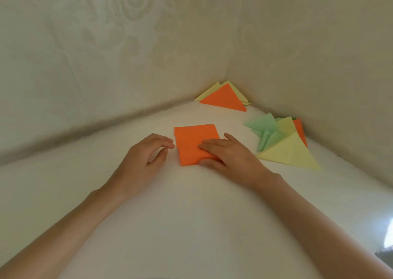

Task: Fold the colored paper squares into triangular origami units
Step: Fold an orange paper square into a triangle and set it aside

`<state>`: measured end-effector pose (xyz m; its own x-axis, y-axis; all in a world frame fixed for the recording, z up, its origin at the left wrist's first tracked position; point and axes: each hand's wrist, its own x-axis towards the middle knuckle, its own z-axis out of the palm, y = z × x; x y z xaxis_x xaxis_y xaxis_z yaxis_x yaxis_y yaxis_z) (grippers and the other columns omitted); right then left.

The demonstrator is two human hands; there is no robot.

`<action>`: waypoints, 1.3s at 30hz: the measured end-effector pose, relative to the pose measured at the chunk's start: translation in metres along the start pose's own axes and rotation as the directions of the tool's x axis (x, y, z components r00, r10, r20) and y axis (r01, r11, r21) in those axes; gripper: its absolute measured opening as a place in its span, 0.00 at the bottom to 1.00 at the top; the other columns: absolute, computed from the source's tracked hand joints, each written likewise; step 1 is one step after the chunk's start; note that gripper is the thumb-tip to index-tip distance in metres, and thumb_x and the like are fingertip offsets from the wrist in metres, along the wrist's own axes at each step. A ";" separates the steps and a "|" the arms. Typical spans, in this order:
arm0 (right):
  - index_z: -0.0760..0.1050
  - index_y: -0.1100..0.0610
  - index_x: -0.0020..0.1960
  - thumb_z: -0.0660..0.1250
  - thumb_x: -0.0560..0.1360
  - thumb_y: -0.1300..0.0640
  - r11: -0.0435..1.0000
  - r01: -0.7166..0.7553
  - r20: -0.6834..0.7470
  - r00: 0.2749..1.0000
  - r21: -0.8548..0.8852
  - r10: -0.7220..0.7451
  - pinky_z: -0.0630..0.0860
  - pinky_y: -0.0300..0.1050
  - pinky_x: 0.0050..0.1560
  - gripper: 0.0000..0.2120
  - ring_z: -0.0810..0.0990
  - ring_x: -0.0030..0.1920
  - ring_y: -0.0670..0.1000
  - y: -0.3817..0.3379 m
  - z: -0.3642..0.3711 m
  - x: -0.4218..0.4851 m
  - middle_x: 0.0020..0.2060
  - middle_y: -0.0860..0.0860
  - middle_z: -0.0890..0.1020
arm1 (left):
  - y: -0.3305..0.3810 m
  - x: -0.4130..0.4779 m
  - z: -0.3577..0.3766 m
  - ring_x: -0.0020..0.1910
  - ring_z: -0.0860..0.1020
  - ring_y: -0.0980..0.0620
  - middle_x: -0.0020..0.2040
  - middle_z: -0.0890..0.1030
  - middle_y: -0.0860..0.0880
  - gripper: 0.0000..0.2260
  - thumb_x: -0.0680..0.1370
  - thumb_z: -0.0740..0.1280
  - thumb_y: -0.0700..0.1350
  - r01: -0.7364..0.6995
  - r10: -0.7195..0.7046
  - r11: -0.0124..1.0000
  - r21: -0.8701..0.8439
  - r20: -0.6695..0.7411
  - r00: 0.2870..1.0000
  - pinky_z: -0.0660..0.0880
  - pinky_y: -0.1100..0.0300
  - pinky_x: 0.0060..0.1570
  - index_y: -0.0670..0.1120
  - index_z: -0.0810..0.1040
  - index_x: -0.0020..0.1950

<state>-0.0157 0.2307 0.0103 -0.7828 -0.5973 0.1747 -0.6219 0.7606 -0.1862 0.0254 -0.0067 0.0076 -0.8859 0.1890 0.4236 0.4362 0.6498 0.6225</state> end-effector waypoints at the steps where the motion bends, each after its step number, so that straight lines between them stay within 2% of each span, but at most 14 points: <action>1: 0.73 0.53 0.64 0.52 0.77 0.38 1.000 -0.007 -0.021 1.000 0.011 0.007 0.54 0.48 0.71 0.26 0.74 0.62 0.50 -0.002 -0.001 0.000 0.62 0.50 0.78 | 0.000 -0.003 -0.001 0.54 0.74 0.65 0.54 0.79 0.51 0.10 0.77 0.63 0.32 0.013 -0.013 1.000 -0.017 -0.017 1.000 0.63 0.77 0.56 0.42 0.80 0.53; 4: 0.76 0.58 0.47 0.56 0.80 0.46 0.978 -0.041 -0.204 0.975 0.207 0.084 0.65 0.42 0.58 0.17 0.76 0.42 0.53 -0.009 -0.008 0.001 0.40 0.52 0.80 | 0.002 -0.005 -0.001 0.55 0.73 0.70 0.55 0.78 0.53 0.10 0.78 0.64 0.36 0.048 -0.053 0.997 -0.063 -0.092 0.994 0.64 0.77 0.55 0.45 0.78 0.57; 8: 0.72 0.58 0.38 0.60 0.79 0.51 0.816 -0.047 -0.434 0.829 0.576 0.353 0.62 0.39 0.32 0.15 0.66 0.30 0.45 -0.024 -0.026 0.002 0.29 0.47 0.71 | 0.009 0.000 -0.003 0.58 0.73 0.68 0.59 0.76 0.58 0.19 0.73 0.70 0.57 0.124 -0.163 0.962 -0.244 -0.149 0.975 0.67 0.72 0.59 0.54 0.72 0.60; 12: 0.66 0.60 0.33 0.60 0.79 0.50 0.509 -0.016 -0.298 0.794 0.861 0.530 0.58 0.39 0.31 0.20 0.62 0.31 0.45 -0.044 -0.034 0.010 0.28 0.48 0.64 | 0.018 0.011 -0.005 0.58 0.77 0.60 0.59 0.79 0.56 0.35 0.61 0.74 0.64 0.252 -0.313 0.767 -0.590 0.000 0.950 0.73 0.63 0.56 0.54 0.70 0.64; 16: 0.71 0.70 0.39 0.60 0.77 0.40 0.294 -0.140 -0.034 0.855 0.946 0.518 0.71 0.47 0.39 0.30 0.70 0.37 0.51 -0.047 -0.021 0.012 0.36 0.55 0.71 | 0.020 0.016 -0.008 0.47 0.82 0.55 0.47 0.85 0.53 0.13 0.71 0.74 0.44 0.317 -0.412 0.668 -0.673 0.020 0.911 0.77 0.61 0.44 0.49 0.78 0.54; 19: 0.70 0.64 0.34 0.61 0.77 0.42 0.303 -0.170 0.008 0.883 0.938 0.469 0.69 0.40 0.35 0.26 0.72 0.32 0.47 -0.042 -0.022 0.007 0.30 0.50 0.74 | 0.016 0.012 -0.010 0.43 0.83 0.56 0.44 0.85 0.52 0.08 0.74 0.69 0.39 0.345 -0.407 0.700 -0.625 0.047 0.912 0.76 0.65 0.40 0.47 0.80 0.52; 22: 0.78 0.63 0.48 0.65 0.77 0.57 0.310 -0.169 0.031 0.914 0.936 0.404 0.77 0.44 0.37 0.09 0.80 0.36 0.50 -0.036 -0.024 0.003 0.38 0.56 0.82 | 0.015 0.007 -0.015 0.41 0.83 0.52 0.44 0.85 0.46 0.07 0.75 0.69 0.41 0.367 -0.397 0.714 -0.596 0.086 0.914 0.77 0.62 0.39 0.43 0.80 0.52; 25: 0.76 0.67 0.55 0.65 0.77 0.61 0.288 -0.201 0.094 0.934 0.936 0.345 0.77 0.45 0.38 0.11 0.79 0.38 0.54 -0.036 -0.021 0.002 0.40 0.60 0.81 | 0.011 0.006 -0.019 0.36 0.75 0.48 0.39 0.81 0.37 0.18 0.74 0.71 0.49 0.333 -0.391 0.762 -0.555 0.015 0.920 0.68 0.55 0.38 0.33 0.77 0.49; 27: 0.74 0.63 0.57 0.63 0.77 0.65 0.292 -0.182 0.076 0.938 0.939 0.339 0.77 0.47 0.39 0.10 0.80 0.37 0.52 -0.035 -0.021 0.002 0.38 0.56 0.82 | 0.010 0.007 -0.022 0.34 0.68 0.49 0.35 0.74 0.41 0.28 0.71 0.69 0.58 0.328 -0.384 0.805 -0.495 -0.013 0.923 0.62 0.56 0.35 0.30 0.73 0.46; 29: 0.70 0.53 0.62 0.59 0.74 0.71 0.454 -0.074 -0.075 0.950 0.888 0.303 0.76 0.49 0.51 0.21 0.80 0.49 0.48 -0.030 -0.023 -0.001 0.50 0.51 0.82 | 0.007 0.007 -0.023 0.33 0.67 0.49 0.35 0.73 0.43 0.31 0.70 0.66 0.60 0.347 -0.400 0.825 -0.446 -0.027 0.916 0.60 0.56 0.34 0.29 0.72 0.45; 32: 0.66 0.46 0.67 0.54 0.64 0.74 0.887 0.157 -0.290 0.957 0.433 -0.028 0.60 0.44 0.71 0.38 0.63 0.70 0.47 -0.026 -0.021 -0.004 0.69 0.47 0.68 | 0.001 0.005 -0.022 0.32 0.68 0.49 0.33 0.74 0.37 0.29 0.70 0.66 0.60 0.380 -0.425 0.835 -0.397 -0.028 0.905 0.62 0.55 0.34 0.31 0.73 0.44; 35: 0.71 0.53 0.67 0.61 0.71 0.69 0.917 0.373 -0.161 0.923 0.141 -0.351 0.59 0.50 0.72 0.26 0.63 0.71 0.53 -0.026 -0.007 0.000 0.69 0.53 0.70 | -0.003 0.006 -0.020 0.31 0.72 0.49 0.36 0.79 0.34 0.18 0.76 0.69 0.53 0.401 -0.435 0.843 -0.360 -0.017 0.900 0.65 0.57 0.34 0.37 0.78 0.42; 37: 0.76 0.53 0.62 0.59 0.78 0.55 0.909 0.412 -0.102 0.909 0.070 -0.404 0.64 0.54 0.68 0.15 0.69 0.67 0.52 -0.027 -0.001 0.000 0.64 0.52 0.76 | -0.005 0.007 -0.019 0.33 0.76 0.49 0.35 0.82 0.44 0.09 0.77 0.67 0.48 0.415 -0.440 0.854 -0.313 -0.013 0.898 0.68 0.59 0.33 0.44 0.79 0.42; 39: 0.79 0.53 0.58 0.52 0.81 0.50 0.917 0.398 -0.123 0.911 0.022 -0.393 0.64 0.53 0.66 0.18 0.74 0.61 0.49 -0.026 0.002 -0.003 0.57 0.50 0.81 | -0.007 0.004 -0.017 0.39 0.78 0.50 0.39 0.81 0.53 0.07 0.76 0.67 0.49 0.391 -0.403 0.912 -0.122 -0.097 0.910 0.70 0.61 0.38 0.47 0.78 0.50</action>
<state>0.0030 0.2125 0.0131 -0.4663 -0.8118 0.3515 -0.8826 0.4540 -0.1223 0.0221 -0.0230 0.0165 -0.9666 -0.1614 0.1990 0.0712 0.5766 0.8139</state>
